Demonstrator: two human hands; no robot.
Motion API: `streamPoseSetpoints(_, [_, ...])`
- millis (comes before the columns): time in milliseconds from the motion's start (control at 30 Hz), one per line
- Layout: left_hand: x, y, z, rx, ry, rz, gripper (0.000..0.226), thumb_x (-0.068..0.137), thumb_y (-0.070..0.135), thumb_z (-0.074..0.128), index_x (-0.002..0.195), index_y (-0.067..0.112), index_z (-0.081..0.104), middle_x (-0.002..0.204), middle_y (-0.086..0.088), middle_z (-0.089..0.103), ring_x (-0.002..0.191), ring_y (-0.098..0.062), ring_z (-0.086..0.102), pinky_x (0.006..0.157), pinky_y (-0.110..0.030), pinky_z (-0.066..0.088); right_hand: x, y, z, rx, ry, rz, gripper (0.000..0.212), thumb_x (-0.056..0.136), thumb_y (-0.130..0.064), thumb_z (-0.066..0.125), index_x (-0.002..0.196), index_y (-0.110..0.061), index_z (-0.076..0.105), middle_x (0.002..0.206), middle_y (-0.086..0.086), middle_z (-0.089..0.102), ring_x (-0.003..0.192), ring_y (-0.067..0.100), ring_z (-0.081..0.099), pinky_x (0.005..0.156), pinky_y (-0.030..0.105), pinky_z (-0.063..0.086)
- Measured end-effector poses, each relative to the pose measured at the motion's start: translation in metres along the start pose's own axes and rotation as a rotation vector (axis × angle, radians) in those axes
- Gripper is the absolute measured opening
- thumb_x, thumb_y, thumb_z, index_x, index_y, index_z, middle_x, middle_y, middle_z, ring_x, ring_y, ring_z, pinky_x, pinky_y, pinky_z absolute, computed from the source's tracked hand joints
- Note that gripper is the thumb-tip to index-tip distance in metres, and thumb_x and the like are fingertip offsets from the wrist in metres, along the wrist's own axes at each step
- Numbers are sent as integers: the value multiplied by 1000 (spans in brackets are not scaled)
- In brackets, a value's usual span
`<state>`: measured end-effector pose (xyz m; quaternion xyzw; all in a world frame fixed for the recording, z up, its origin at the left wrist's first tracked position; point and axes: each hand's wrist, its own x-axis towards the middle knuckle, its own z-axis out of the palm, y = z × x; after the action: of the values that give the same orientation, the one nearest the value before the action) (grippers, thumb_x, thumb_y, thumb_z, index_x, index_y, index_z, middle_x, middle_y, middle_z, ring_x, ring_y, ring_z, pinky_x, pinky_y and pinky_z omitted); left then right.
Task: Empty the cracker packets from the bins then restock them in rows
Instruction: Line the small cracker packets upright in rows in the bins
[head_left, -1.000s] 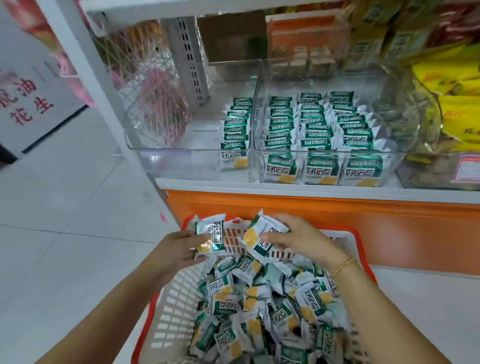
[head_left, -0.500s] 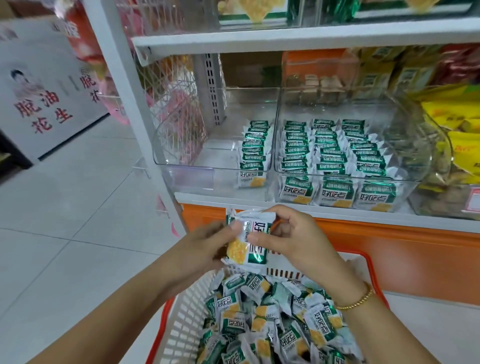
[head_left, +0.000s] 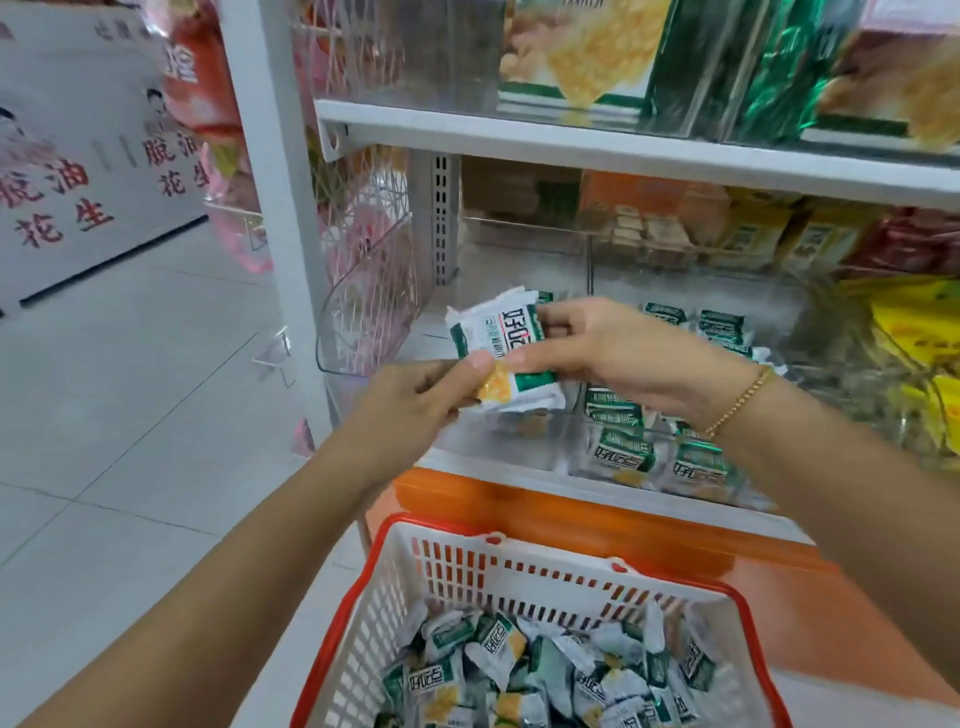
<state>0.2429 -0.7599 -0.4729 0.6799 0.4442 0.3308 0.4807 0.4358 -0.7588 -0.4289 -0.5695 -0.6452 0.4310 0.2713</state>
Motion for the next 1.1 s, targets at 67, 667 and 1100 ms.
streamPoseSetpoints(67, [10, -8, -8, 408, 166, 62, 49, 90, 47, 54, 127, 16, 60, 122, -1, 65, 107, -16, 60, 87, -21, 39, 25, -16, -20, -179, -23, 3, 44, 75, -26, 79, 111, -5, 66, 105, 13, 71, 94, 32, 64, 88, 40, 50])
streamPoseSetpoints(667, [21, -43, -30, 899, 67, 227, 46, 94, 30, 51, 139, 24, 44, 137, 5, 50, 122, -12, 46, 96, -22, 39, 114, 3, -11, -690, -551, 417, 45, 82, -17, 74, 120, -5, 53, 74, 2, 50, 56, 10, 43, 49, 19, 40])
streamPoseSetpoints(1100, [21, -44, -26, 918, 94, 214, 48, 94, 33, 52, 140, 28, 41, 140, 8, 46, 125, -10, 45, 98, -21, 39, 102, -8, -8, -699, -524, 161, 45, 76, -21, 80, 115, -22, 59, 105, 7, 63, 73, 12, 60, 61, 17, 49])
